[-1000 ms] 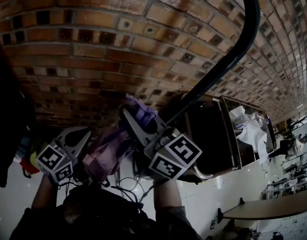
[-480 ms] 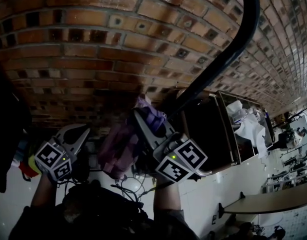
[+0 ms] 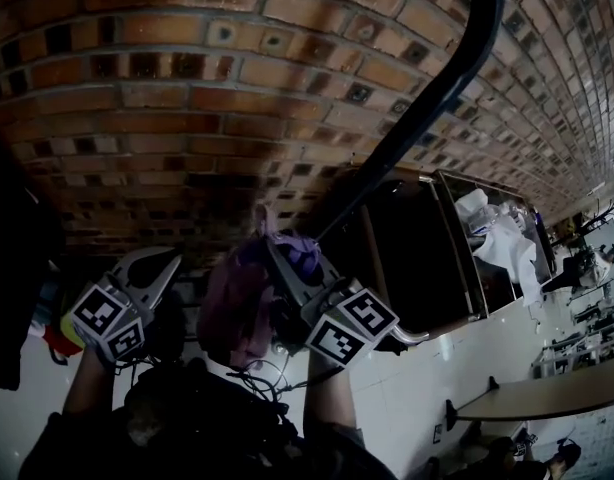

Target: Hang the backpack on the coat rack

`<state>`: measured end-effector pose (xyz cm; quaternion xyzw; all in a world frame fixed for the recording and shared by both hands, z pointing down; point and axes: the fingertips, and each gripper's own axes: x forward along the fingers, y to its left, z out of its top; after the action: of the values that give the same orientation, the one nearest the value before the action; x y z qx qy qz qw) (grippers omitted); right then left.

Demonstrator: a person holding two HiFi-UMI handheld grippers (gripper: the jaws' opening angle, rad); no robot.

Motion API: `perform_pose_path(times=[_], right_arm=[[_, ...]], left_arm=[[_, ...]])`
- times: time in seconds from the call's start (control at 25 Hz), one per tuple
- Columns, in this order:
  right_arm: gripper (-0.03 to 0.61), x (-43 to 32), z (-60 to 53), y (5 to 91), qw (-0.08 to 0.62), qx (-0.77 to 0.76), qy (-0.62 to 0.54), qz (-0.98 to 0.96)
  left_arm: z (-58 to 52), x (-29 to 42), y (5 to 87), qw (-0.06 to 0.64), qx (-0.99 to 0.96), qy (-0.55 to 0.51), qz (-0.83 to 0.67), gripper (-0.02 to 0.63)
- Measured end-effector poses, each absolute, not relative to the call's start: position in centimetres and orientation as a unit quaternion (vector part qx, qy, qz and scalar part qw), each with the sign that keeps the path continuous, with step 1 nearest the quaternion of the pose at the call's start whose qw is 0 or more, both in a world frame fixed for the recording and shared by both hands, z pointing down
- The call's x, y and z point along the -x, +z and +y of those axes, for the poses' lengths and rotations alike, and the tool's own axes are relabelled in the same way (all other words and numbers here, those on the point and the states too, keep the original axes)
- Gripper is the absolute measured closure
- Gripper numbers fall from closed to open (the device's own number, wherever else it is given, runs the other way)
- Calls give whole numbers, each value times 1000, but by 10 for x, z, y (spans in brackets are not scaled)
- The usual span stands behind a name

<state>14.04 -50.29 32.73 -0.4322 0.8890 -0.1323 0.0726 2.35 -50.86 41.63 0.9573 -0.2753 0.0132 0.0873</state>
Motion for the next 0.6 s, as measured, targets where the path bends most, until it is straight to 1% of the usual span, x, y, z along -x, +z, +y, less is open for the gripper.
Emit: perform_pose_path(times=[0.4,0.6], right_arm=[[568,-154,-491,364,42,458,-119,880],[568,-156,-487,380,58,456,-118,880]], left_arm=[[-486,-29,425,90,-957,24,-273,574],[-468,-24,428,92,-954,26,-283,574]])
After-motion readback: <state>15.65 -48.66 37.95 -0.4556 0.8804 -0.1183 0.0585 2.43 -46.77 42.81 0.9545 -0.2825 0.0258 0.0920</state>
